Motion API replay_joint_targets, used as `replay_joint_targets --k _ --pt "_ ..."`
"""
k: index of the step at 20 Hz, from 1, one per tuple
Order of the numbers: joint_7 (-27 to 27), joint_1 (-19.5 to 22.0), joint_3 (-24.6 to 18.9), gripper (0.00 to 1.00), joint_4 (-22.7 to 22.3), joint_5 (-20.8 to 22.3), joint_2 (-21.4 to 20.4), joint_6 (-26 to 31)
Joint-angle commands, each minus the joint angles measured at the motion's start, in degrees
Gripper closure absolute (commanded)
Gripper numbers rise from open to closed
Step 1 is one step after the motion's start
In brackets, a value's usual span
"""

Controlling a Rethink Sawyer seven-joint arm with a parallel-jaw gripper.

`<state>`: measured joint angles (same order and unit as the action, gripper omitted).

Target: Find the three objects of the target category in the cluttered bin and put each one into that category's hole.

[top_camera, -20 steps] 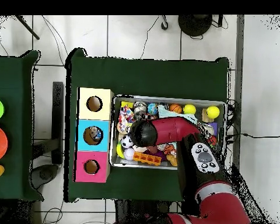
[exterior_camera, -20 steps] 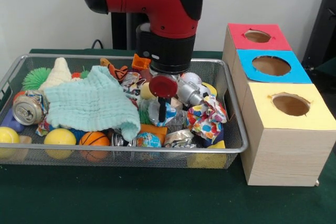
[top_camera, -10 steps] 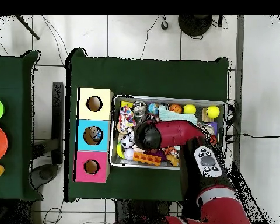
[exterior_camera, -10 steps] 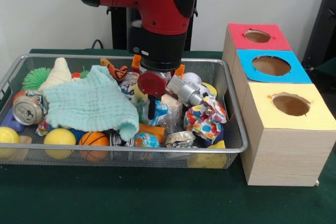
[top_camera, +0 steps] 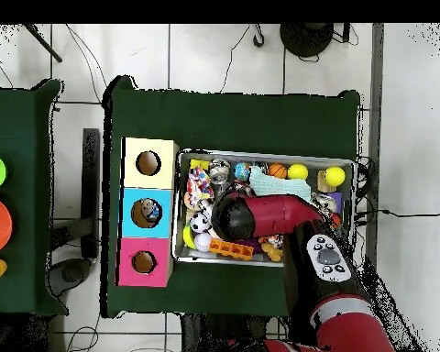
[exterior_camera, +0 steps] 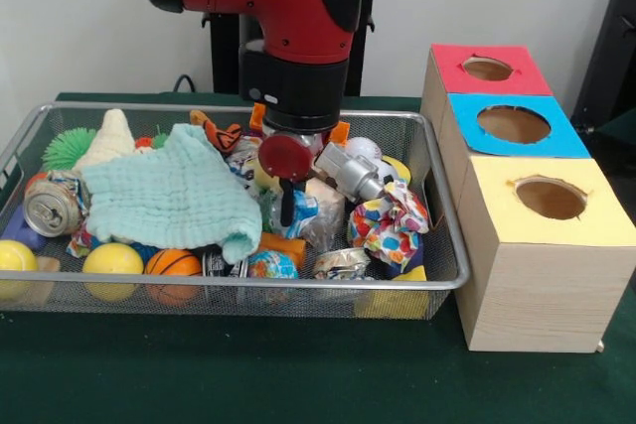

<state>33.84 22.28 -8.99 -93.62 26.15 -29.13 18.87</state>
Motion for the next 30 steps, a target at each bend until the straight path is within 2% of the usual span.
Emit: replay_joint_targets --k 1,5,8,12,19,23,26,30 --pt "21.58 -2.22 1.36 1.00 -8.05 -4.75 -1.96 -3.42" --pt "24.50 -5.56 1.46 1.00 -10.06 -11.38 -8.88 0.66" --pt "24.11 -4.95 1.24 1.00 -11.10 -15.03 -12.46 3.88" --pt "25.41 -7.01 3.84 1.00 -11.49 -19.02 -16.21 9.08" --pt "27.69 -8.81 7.73 1.00 -12.71 -22.73 -20.59 11.76" --pt "28.96 -10.20 10.64 1.00 -11.38 -24.14 -23.61 17.08" --pt "30.15 -11.71 12.21 1.00 -11.59 -24.68 -24.33 18.56" --pt "33.68 -15.38 14.30 1.00 -12.28 -24.99 -23.27 16.91"
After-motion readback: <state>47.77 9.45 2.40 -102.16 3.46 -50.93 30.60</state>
